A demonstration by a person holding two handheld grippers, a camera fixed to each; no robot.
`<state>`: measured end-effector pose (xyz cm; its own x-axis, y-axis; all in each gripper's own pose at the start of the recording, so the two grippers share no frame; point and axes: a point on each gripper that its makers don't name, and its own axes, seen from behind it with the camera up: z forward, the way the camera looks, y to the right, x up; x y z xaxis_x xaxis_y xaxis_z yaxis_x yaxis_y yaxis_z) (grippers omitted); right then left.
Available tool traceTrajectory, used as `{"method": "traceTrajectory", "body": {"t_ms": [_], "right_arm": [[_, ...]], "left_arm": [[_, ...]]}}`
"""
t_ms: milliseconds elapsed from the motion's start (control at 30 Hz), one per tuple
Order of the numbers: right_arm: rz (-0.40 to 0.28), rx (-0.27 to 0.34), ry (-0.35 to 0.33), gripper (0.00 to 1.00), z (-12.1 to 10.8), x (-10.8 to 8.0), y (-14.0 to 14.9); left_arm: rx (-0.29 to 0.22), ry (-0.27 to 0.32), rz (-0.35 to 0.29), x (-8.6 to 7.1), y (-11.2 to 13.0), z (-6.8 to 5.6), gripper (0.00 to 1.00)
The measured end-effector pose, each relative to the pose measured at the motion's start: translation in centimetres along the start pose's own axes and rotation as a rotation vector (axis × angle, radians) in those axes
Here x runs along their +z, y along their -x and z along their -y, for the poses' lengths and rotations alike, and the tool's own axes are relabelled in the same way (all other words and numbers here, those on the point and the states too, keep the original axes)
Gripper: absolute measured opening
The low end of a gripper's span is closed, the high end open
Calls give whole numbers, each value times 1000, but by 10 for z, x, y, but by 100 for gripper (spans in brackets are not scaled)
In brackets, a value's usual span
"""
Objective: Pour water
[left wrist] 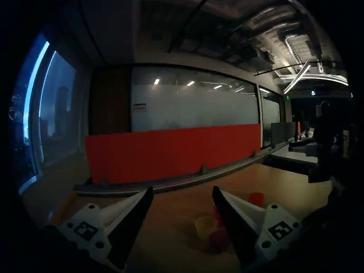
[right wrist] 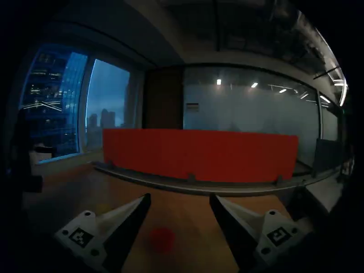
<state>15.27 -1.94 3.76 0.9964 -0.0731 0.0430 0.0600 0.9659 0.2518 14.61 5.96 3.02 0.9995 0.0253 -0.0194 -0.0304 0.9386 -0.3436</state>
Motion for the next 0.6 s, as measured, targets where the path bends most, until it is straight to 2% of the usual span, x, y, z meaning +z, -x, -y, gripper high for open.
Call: {"method": "traceTrajectory", "body": {"t_ms": [267, 467, 600], "right_arm": [[-15, -11, -121, 99, 28, -4, -12], [-1, -36, -169, 99, 42, -4, -14], [16, -43, -205, 99, 51, -3, -13]], "left_arm": [[7, 114, -18, -3, -8, -25, 96], [1, 189, -5, -6, -7, -42, 96], [17, 238, 10, -9, -1, -54, 96]]}}
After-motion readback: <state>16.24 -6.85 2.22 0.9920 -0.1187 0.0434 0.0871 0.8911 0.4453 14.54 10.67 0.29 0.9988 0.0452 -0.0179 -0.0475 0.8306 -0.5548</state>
